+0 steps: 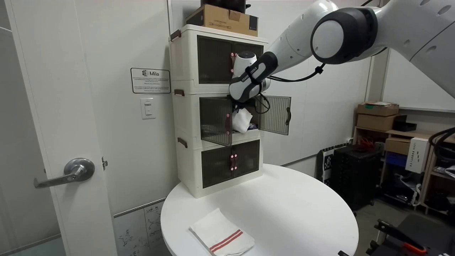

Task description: Put one towel in the middle cabinet, then close the right and left doors of the cabinet, respectively

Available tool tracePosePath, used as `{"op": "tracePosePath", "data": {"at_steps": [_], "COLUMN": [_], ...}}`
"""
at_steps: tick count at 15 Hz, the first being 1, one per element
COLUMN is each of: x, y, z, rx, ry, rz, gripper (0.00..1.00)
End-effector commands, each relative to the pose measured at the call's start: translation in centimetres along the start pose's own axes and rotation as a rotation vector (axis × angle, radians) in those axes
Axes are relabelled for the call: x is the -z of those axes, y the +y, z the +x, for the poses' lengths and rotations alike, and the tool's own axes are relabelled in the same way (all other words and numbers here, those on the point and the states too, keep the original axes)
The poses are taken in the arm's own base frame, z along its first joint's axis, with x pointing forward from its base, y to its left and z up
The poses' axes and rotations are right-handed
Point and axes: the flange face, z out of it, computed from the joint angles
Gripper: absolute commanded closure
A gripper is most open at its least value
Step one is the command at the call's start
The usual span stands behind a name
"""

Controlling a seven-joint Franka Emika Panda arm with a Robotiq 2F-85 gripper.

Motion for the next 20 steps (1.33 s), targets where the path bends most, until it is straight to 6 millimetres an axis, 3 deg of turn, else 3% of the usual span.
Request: {"op": "tracePosePath", "data": {"at_steps": [1, 10, 11, 20], "x": [-0.5, -2.4, -2.5, -1.8], "y": [-1.4, -1.8, -1.8, -1.0], "z": [0.8, -0.2, -0.4, 0.2], "rx": [0.037, 0.095, 0.100, 0.132], "ry": [0.078, 0.072, 0.065, 0.039], "rz": [0.024, 0.034, 0.030, 0.037], "gripper": [0.96, 0.96, 0.69, 0.05]}}
